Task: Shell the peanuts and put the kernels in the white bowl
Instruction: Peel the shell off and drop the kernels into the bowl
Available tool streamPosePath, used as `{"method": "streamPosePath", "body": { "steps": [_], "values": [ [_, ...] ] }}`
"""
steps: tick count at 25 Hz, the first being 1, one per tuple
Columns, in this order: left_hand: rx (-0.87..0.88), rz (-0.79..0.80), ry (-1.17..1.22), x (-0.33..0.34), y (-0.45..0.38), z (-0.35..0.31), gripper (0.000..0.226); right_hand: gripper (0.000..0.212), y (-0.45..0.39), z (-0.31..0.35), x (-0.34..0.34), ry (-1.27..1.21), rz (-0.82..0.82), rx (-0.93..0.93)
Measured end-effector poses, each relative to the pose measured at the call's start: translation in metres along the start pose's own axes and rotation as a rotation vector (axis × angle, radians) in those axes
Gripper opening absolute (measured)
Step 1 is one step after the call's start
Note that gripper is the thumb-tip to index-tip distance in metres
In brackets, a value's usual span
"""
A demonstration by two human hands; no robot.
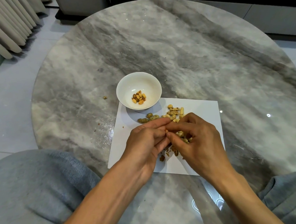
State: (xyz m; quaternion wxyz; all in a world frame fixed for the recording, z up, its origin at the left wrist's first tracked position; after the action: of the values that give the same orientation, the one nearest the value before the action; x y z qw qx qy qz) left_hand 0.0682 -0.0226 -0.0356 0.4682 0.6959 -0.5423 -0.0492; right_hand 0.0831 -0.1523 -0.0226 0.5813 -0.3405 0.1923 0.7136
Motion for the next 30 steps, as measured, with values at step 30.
{"method": "streamPosePath", "body": {
  "steps": [30],
  "values": [
    [0.142, 0.012, -0.152, 0.004, 0.006, -0.002, 0.022, 0.018, 0.0, -0.011, -0.009, -1.159, -0.002, 0.885]
  ]
}}
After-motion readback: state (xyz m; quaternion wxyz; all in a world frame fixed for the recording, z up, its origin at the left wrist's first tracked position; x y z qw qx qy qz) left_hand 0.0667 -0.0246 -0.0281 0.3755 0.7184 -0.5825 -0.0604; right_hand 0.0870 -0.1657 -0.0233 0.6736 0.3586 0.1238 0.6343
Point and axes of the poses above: each hand's wrist, its own y-axis away from the middle knuckle, its own x-axis out of the palm, z = x × y, the point moved 4 cm from there along -y, towards the middle knuckle, and after that the axes turned 2 degrees about -x, right-handed, at the moved point
